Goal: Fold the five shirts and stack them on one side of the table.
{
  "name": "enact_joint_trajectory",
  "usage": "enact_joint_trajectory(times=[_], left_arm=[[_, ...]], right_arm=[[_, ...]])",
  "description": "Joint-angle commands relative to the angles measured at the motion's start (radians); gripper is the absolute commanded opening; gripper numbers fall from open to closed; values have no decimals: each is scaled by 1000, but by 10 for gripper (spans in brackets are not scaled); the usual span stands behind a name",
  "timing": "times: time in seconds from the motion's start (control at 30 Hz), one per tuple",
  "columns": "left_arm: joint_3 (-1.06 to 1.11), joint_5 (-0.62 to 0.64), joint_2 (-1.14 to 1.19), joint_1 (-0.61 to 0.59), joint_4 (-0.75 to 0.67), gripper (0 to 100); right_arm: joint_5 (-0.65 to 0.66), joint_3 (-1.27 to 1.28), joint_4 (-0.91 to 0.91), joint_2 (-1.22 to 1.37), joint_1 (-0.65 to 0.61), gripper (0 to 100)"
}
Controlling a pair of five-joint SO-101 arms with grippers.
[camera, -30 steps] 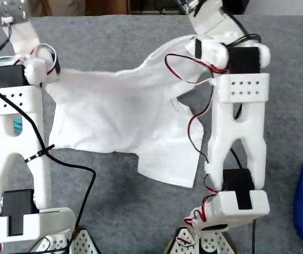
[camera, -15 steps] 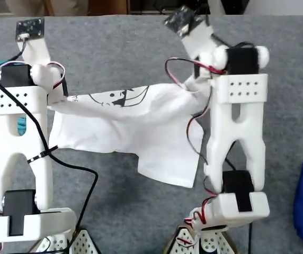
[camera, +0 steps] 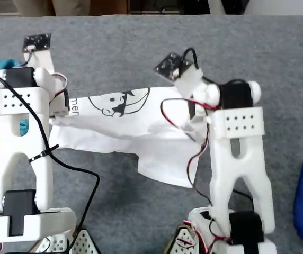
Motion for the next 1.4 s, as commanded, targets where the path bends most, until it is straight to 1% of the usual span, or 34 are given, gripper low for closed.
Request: enact_joint_trajectory(times=[0.0,0.33,0.57,0.7,0.83,1.0,1.17,1.37], left_arm=[[41,-17,-15,3,-2,18],[63,-32,-5,-3,-44,18],[87,-38,-5,-3,-51,18],[187,-40,-5,-5,-121,18],[282,-40,-7,-6,-227,18],[330,-40,-5,-6,-327,18],[288,-84,-5,-8,-404,18],[107,-80,-5,-29,-503,18]], right_arm=[[9,82,-5,-90,-19,5],[9,292,-32,-193,-19,5],[8,446,-121,-255,-15,5],[8,512,-163,-280,-15,5],[8,559,-189,-289,-15,5],[8,605,-224,-289,-15,5],[2,596,-290,-288,-15,5],[-2,507,-499,-282,-13,5]])
